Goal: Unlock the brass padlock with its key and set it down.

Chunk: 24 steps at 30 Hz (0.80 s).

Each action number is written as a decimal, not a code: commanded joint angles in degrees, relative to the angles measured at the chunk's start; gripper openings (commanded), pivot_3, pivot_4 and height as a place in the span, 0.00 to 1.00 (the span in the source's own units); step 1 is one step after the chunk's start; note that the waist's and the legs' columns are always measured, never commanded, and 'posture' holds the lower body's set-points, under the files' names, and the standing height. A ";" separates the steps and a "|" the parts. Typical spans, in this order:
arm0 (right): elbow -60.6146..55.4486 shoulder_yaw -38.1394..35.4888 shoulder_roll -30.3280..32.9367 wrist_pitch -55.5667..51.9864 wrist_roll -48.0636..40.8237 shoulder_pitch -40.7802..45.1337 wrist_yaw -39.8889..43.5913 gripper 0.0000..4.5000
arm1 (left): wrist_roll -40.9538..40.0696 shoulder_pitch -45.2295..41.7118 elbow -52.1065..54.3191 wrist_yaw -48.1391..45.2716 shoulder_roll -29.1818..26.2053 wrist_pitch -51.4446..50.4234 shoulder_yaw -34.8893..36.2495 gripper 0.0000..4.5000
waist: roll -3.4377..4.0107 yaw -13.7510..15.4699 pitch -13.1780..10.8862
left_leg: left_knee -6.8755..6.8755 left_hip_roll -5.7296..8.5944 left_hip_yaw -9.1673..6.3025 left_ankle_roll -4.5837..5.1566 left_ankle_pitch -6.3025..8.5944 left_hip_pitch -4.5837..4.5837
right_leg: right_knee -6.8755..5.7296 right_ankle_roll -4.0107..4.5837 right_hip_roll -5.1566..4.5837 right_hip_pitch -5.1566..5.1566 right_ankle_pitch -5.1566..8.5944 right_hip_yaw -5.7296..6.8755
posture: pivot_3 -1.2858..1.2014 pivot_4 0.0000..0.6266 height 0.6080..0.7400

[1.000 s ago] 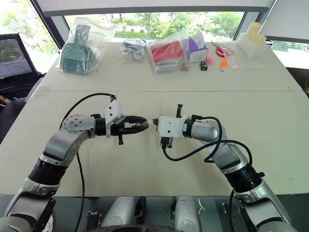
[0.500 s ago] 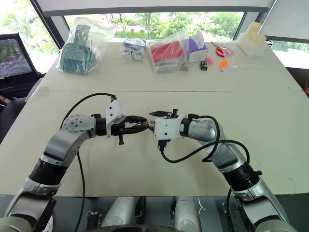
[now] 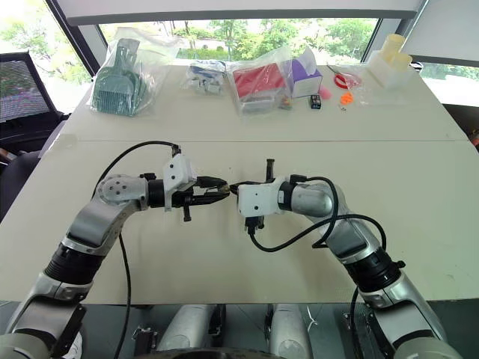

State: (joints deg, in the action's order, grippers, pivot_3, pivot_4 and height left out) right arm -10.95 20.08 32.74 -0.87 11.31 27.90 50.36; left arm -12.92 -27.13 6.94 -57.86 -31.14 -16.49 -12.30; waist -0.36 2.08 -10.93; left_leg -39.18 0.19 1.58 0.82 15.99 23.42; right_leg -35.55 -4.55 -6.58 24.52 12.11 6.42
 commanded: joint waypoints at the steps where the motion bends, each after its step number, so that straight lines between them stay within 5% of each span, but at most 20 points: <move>1: -1.75 0.11 -1.03 -5.21 -5.86 2.19 5.39 0.01 | 2.37 -0.82 0.10 -1.20 -0.33 6.70 -1.15 0.17 | 0.00 -0.01 0.00 | 0.00 0.00 0.00 0.00 0.00 0.00 | 0.00 0.00 0.00 0.00 0.00 0.00 | 0.52 0.24 1.00; 13: -4.31 -0.90 -2.62 -24.78 -16.15 7.06 12.55 0.01 | 10.27 -1.98 -5.98 -3.97 -2.59 26.08 -3.60 0.17 | 0.01 0.07 0.00 | 0.00 0.00 0.00 0.00 0.00 0.00 | -0.02 0.01 -0.01 0.00 -0.01 0.00 | 0.52 0.24 1.00; 19: -4.23 0.39 -2.13 -18.49 -11.66 6.65 9.09 0.01 | 7.63 -2.10 -6.79 -4.56 -1.98 23.91 -1.95 0.17 | 0.01 -0.02 0.00 | 0.00 0.00 0.01 0.00 0.00 0.00 | -0.02 0.00 -0.01 0.00 -0.01 0.00 | 0.52 0.24 1.00; 24: -7.40 -0.14 -2.18 -24.47 -15.52 4.59 10.59 0.01 | 9.55 -3.27 -9.19 -5.00 -2.81 30.30 -1.90 0.17 | 0.01 0.07 0.00 | 0.00 0.00 0.02 0.00 0.00 0.00 | -0.04 0.00 0.00 0.01 -0.01 0.01 | 0.52 0.24 1.00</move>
State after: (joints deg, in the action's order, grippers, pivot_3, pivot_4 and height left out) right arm -13.52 19.92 31.55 -23.91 -0.31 32.66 59.57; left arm -4.36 -28.88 -1.87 -63.16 -33.58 10.22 -14.62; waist -0.35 2.15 -10.93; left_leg -39.18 0.19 1.60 0.82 15.99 23.42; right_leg -35.58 -4.55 -6.59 24.52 12.10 6.42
